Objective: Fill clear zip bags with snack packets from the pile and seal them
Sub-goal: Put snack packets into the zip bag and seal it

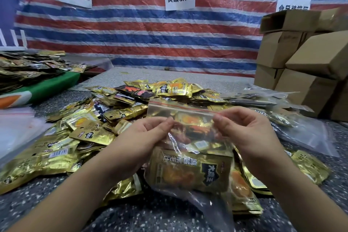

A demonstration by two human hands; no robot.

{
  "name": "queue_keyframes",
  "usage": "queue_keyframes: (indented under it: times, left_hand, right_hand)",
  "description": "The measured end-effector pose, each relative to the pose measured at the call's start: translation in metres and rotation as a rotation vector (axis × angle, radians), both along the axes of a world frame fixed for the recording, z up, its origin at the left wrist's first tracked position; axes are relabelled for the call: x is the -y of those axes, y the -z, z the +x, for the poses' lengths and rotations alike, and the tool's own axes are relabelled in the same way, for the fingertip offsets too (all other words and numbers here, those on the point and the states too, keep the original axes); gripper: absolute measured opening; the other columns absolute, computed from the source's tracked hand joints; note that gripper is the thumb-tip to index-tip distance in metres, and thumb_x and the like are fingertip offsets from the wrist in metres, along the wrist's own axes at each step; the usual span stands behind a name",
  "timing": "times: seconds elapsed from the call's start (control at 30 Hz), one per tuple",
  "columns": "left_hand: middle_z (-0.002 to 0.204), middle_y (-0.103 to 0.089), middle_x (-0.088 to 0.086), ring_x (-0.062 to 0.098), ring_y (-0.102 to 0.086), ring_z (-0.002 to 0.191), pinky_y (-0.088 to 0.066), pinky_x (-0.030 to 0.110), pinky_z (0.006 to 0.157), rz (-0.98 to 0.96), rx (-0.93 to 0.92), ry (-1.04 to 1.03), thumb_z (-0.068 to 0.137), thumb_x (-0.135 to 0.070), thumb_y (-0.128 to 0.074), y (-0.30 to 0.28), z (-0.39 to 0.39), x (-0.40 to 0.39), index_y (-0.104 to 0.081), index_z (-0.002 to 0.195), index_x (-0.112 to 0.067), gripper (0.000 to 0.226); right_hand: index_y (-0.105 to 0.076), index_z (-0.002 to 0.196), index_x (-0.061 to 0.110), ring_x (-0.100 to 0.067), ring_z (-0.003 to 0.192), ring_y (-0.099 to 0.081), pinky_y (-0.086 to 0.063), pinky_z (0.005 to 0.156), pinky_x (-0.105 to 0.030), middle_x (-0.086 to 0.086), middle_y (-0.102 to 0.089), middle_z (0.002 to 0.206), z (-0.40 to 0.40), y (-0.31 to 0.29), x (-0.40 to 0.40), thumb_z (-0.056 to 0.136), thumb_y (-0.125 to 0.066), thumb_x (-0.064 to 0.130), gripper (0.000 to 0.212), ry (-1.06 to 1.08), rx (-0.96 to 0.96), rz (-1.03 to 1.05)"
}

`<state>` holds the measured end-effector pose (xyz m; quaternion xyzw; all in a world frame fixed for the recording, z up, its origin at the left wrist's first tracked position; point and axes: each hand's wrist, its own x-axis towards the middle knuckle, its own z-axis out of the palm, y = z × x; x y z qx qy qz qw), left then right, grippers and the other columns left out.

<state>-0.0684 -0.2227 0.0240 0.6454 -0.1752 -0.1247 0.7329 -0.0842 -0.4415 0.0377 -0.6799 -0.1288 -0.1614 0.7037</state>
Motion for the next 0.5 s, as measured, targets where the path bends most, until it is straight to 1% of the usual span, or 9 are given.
queue_keyframes:
  times: [0.03,0.1,0.17,0.2,0.3,0.33,0.4,0.47,0.5]
  left_hand:
    - [0.091,-0.076,0.016,0.015,-0.071,0.063,-0.059,0.029,0.054,-0.042,-0.021,0.051,0.085,-0.035,-0.056,-0.002,0.000,-0.001,-0.079,0.086,-0.019,0.028]
    - [0.094,-0.076,0.013,0.017,-0.067,0.060,-0.055,0.029,0.053,-0.032,-0.024,0.087,0.087,-0.037,-0.054,-0.003,0.000,-0.003,-0.079,0.088,-0.017,0.032]
    - [0.097,-0.076,0.013,0.017,-0.066,0.060,-0.055,0.029,0.055,0.020,-0.007,0.041,0.086,-0.040,-0.055,-0.002,0.002,-0.002,-0.078,0.091,-0.015,0.034]
    - [0.097,-0.076,0.014,0.016,-0.068,0.060,-0.056,0.027,0.052,0.033,-0.016,0.005,0.086,-0.038,-0.056,0.000,0.003,-0.001,-0.076,0.092,-0.012,0.034]
    - [0.090,-0.076,0.017,0.014,-0.068,0.051,-0.047,0.018,0.037,0.013,-0.046,-0.068,0.092,-0.027,-0.056,0.002,0.001,0.001,-0.073,0.095,-0.010,0.024]
    - [0.088,-0.076,0.016,0.015,-0.069,0.051,-0.046,0.018,0.036,0.012,-0.037,-0.090,0.091,-0.028,-0.056,0.002,0.001,0.002,-0.075,0.093,-0.012,0.024]
    - [0.088,-0.076,0.015,0.022,-0.074,0.065,-0.052,0.023,0.045,0.032,0.019,-0.128,0.084,-0.037,-0.057,0.002,0.003,0.002,-0.076,0.090,-0.018,0.028]
    - [0.091,-0.076,0.016,0.029,-0.075,0.077,-0.060,0.034,0.059,0.032,0.060,-0.179,0.081,-0.042,-0.057,0.003,0.007,0.001,-0.076,0.091,-0.018,0.032]
    - [0.092,-0.076,0.016,0.031,-0.075,0.080,-0.061,0.040,0.066,0.031,0.066,-0.201,0.081,-0.042,-0.057,0.003,0.009,0.000,-0.076,0.091,-0.017,0.033]
  right_hand:
    - [-0.074,0.073,0.013,-0.014,0.052,-0.061,-0.053,0.052,-0.022,-0.006,-0.070,0.065,0.000,-0.001,0.001,0.066,-0.075,0.022,0.012,-0.012,-0.007,0.032]
    - [-0.075,0.072,0.017,-0.015,0.053,-0.061,-0.053,0.052,-0.022,-0.007,-0.069,0.065,0.000,-0.003,0.003,0.067,-0.074,0.022,0.007,-0.030,-0.021,0.055]
    - [-0.073,0.073,0.014,-0.015,0.054,-0.061,-0.053,0.053,-0.021,-0.008,-0.070,0.066,0.002,-0.001,0.004,0.068,-0.074,0.020,0.008,-0.015,-0.018,0.021]
    - [-0.071,0.074,0.012,-0.015,0.054,-0.062,-0.052,0.053,-0.021,-0.008,-0.070,0.066,0.004,0.001,0.003,0.069,-0.074,0.019,0.009,0.002,-0.013,-0.007]
    - [-0.070,0.077,0.009,-0.012,0.057,-0.064,-0.051,0.054,-0.019,-0.006,-0.071,0.067,0.007,0.006,0.003,0.076,-0.074,0.011,0.006,0.042,-0.013,-0.071]
    - [-0.070,0.077,0.009,-0.012,0.058,-0.064,-0.052,0.055,-0.019,-0.005,-0.071,0.068,0.008,0.007,0.003,0.077,-0.075,0.011,0.005,0.049,-0.018,-0.075]
    - [-0.071,0.075,0.013,-0.013,0.061,-0.066,-0.054,0.057,-0.023,-0.006,-0.072,0.071,0.007,0.007,0.004,0.073,-0.075,0.018,0.007,0.042,-0.033,-0.089]
    - [-0.072,0.075,0.016,-0.017,0.065,-0.067,-0.057,0.062,-0.029,-0.008,-0.073,0.075,0.005,0.008,0.004,0.069,-0.074,0.027,0.013,0.013,-0.038,-0.147]
    - [-0.073,0.076,0.019,-0.018,0.067,-0.068,-0.056,0.063,-0.028,-0.009,-0.073,0.077,0.004,0.008,0.004,0.070,-0.073,0.031,0.013,-0.010,-0.041,-0.174]
